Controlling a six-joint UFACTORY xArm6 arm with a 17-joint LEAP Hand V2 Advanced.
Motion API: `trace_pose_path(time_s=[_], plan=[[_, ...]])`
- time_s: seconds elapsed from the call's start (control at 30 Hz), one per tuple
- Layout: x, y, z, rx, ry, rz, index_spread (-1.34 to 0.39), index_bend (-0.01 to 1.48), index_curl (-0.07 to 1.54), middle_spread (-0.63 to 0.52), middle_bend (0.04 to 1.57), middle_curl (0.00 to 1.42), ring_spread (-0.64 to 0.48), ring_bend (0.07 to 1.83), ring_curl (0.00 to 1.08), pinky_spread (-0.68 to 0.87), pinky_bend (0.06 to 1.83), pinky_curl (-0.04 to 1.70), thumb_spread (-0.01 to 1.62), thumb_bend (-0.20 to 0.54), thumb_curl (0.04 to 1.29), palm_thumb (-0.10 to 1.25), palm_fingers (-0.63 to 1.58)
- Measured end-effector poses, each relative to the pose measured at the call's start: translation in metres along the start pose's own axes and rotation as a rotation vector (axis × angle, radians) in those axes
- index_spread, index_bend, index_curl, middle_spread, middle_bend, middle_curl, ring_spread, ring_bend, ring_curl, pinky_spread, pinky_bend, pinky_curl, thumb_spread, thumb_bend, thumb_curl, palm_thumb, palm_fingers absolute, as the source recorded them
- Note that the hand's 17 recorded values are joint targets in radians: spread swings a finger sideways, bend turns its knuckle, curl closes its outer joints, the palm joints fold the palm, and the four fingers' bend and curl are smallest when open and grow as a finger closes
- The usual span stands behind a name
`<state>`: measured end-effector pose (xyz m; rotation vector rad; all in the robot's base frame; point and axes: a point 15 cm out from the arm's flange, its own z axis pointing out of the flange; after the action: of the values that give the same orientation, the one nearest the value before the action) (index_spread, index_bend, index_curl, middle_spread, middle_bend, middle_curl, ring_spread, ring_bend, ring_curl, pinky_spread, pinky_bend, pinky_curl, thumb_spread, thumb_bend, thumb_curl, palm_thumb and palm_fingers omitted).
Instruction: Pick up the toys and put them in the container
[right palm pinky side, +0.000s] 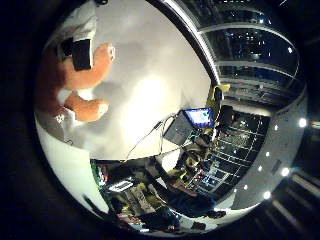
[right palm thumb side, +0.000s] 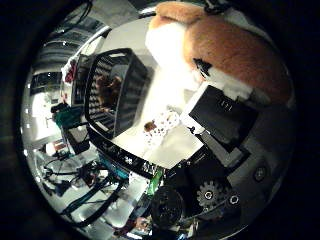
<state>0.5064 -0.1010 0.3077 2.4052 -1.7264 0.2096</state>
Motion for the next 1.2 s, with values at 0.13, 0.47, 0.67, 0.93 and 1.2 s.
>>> trace_pose_path(time_s=[0.13,0.47,0.67,0.93,1.2], plan=[[-0.062,-0.015,-0.011,0.015,-0.029,-0.049,-0.23,1.11,0.74,-0.09,1.33,0.65,-0.17,1.45,0.60,-0.20,1.17,0.94,0.37,-0.021,0.86,1.07,1.17],[-0.194,-0.065,-0.023,0.070,-0.111,-0.120,-0.23,1.12,0.74,-0.09,1.34,0.64,-0.17,1.46,0.59,-0.20,1.11,1.04,0.39,-0.027,0.89,1.04,1.18],[-0.218,-0.111,-0.039,0.256,-0.139,-0.106,-0.33,0.71,0.65,-0.16,1.08,0.54,-0.22,1.32,0.53,-0.36,1.09,0.92,0.82,-0.056,0.68,0.83,0.69],[-0.204,-0.098,-0.025,0.195,-0.100,-0.144,-0.50,0.38,0.39,-0.05,0.38,0.30,0.15,0.51,0.22,0.34,0.56,0.58,0.90,-0.033,0.46,0.74,-0.11],[-0.154,-0.073,0.002,0.139,-0.088,-0.123,-0.50,0.20,0.34,-0.01,0.19,0.28,0.21,0.32,0.19,0.47,0.44,0.43,0.90,-0.029,0.39,0.73,0.02]])
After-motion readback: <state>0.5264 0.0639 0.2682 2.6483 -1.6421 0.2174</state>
